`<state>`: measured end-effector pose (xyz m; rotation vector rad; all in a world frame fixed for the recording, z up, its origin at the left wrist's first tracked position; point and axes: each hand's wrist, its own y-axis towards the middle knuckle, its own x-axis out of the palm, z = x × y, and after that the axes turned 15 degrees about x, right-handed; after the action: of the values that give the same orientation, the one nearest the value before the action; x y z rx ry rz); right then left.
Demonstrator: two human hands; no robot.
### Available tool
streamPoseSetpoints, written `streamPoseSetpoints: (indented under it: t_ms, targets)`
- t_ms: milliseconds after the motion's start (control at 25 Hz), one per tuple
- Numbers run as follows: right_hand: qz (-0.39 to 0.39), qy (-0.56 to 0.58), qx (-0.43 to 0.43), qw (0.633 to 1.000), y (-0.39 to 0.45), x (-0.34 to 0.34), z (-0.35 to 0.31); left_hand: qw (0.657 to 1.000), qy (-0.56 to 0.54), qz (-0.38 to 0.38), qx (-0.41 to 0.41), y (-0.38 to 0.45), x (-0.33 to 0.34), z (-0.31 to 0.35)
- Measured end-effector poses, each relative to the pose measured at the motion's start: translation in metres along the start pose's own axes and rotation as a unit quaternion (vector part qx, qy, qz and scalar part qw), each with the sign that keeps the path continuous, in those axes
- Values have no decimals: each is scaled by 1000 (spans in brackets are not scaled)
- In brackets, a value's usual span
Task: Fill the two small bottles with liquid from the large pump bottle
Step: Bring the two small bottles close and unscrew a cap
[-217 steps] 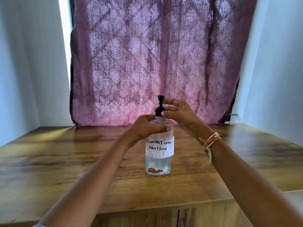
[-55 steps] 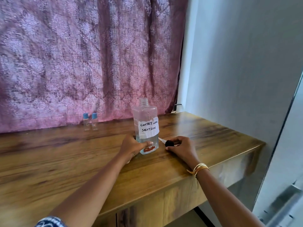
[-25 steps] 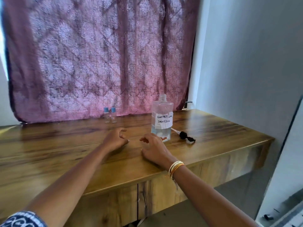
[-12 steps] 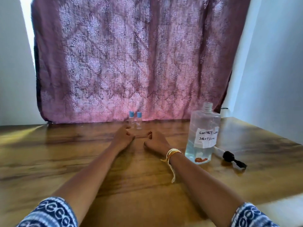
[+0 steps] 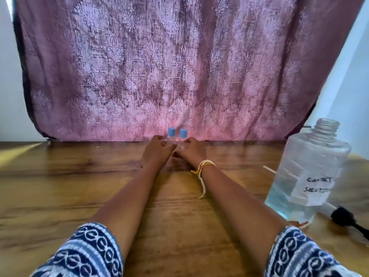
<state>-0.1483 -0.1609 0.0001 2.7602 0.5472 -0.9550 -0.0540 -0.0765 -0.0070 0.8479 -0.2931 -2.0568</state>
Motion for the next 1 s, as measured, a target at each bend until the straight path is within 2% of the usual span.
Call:
streamPoseSetpoints:
  t_ms: [80,200,400,520,840,1000]
  targets:
    - [22,6,-10,1000,9,6,1,999,36,0,19,8,4,-5]
    - [35,9,-13,999,12,9,5,999,32,-14,30,11,5,-11]
    - [-9,63,2,998,-18,-6,7,998,22,-39,42,-4,-5,-9]
    - [-25,89,-9,996,-49,-24,17,993,7,-87,75,-26,-20,4]
    - [-26,-11,-75,997,-147,-80,55,981,-15,-129,143,-118,-67,32]
    - [-46,-10,-131,990,-183,-90,71,981,-26,-134,138,-154,-81,43]
